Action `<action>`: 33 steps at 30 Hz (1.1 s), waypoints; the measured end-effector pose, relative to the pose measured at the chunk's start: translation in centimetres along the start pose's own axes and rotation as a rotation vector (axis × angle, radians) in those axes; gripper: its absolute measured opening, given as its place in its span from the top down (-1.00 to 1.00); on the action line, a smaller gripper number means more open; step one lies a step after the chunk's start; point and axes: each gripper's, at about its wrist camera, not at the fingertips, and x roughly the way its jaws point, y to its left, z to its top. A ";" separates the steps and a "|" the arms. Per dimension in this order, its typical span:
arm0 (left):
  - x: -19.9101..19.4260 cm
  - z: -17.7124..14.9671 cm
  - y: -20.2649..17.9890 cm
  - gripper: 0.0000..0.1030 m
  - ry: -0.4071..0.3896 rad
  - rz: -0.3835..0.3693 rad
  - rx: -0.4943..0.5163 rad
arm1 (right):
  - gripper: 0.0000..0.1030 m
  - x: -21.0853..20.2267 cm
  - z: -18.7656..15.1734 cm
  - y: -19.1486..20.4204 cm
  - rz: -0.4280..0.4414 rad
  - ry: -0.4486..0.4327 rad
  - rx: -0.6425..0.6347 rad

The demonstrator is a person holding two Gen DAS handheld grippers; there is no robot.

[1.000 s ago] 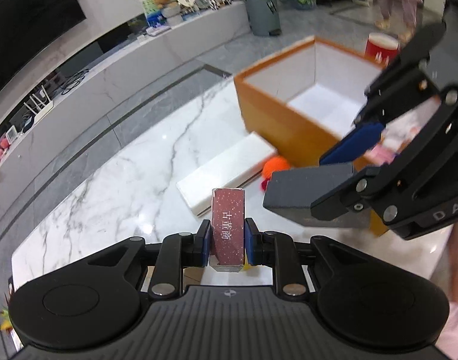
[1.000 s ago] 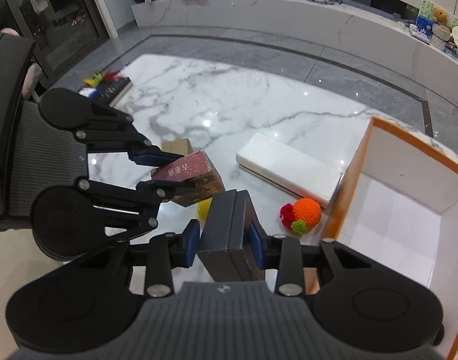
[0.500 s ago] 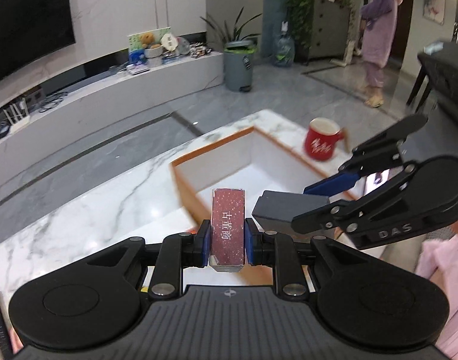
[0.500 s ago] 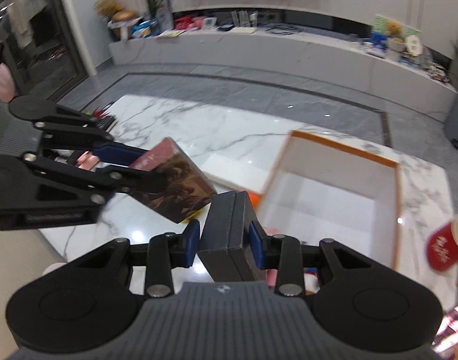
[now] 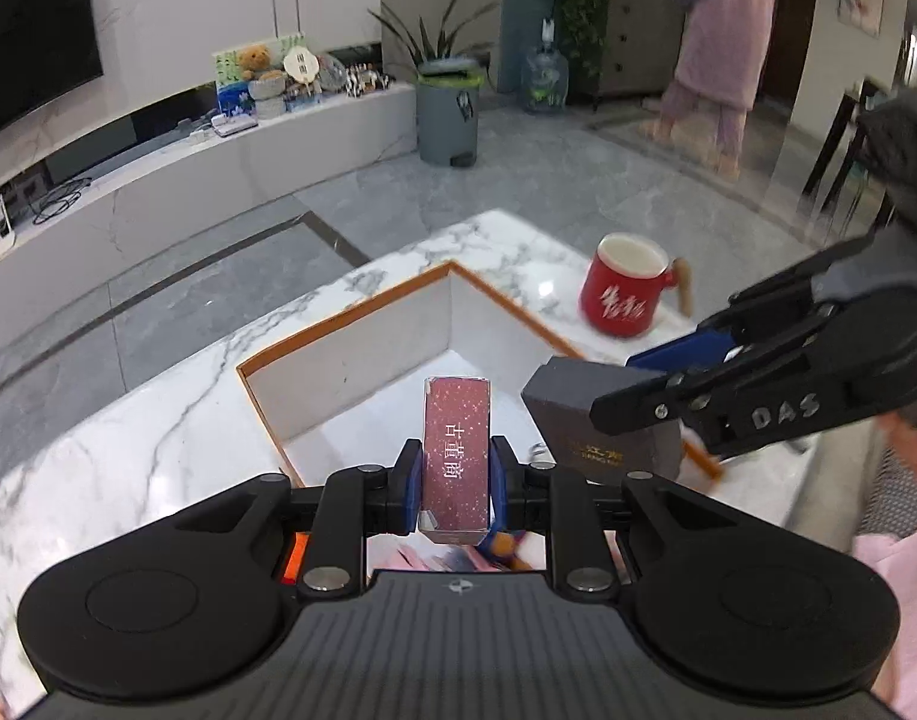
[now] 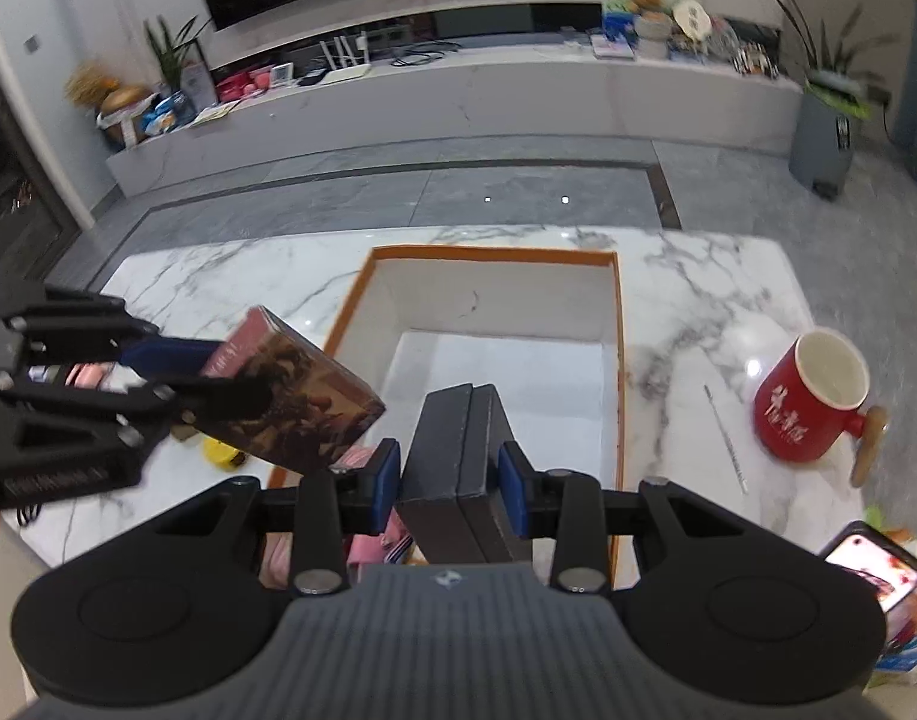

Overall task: Organize objects
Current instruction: 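Carry the maroon book and dark gray case over the orange box with both tools, then lower the book and gray case into the box and open both tools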

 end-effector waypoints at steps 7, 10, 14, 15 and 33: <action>6.3 0.0 -1.4 0.51 0.079 0.125 0.295 | 0.27 4.1 1.5 -2.2 0.046 -0.006 0.071; 9.0 -0.9 -2.3 0.51 0.110 0.161 0.492 | 0.27 6.4 2.2 -2.7 0.050 0.002 0.085; 12.3 -2.0 -2.3 0.51 0.184 0.141 0.649 | 0.27 9.1 2.5 -3.4 0.064 0.027 0.100; 13.0 -2.4 -2.3 0.51 0.203 0.145 0.697 | 0.27 9.6 2.5 -3.6 0.065 0.032 0.103; 14.7 -3.5 -1.4 0.31 0.383 0.000 0.743 | 0.27 14.0 3.1 -5.1 0.080 0.018 0.210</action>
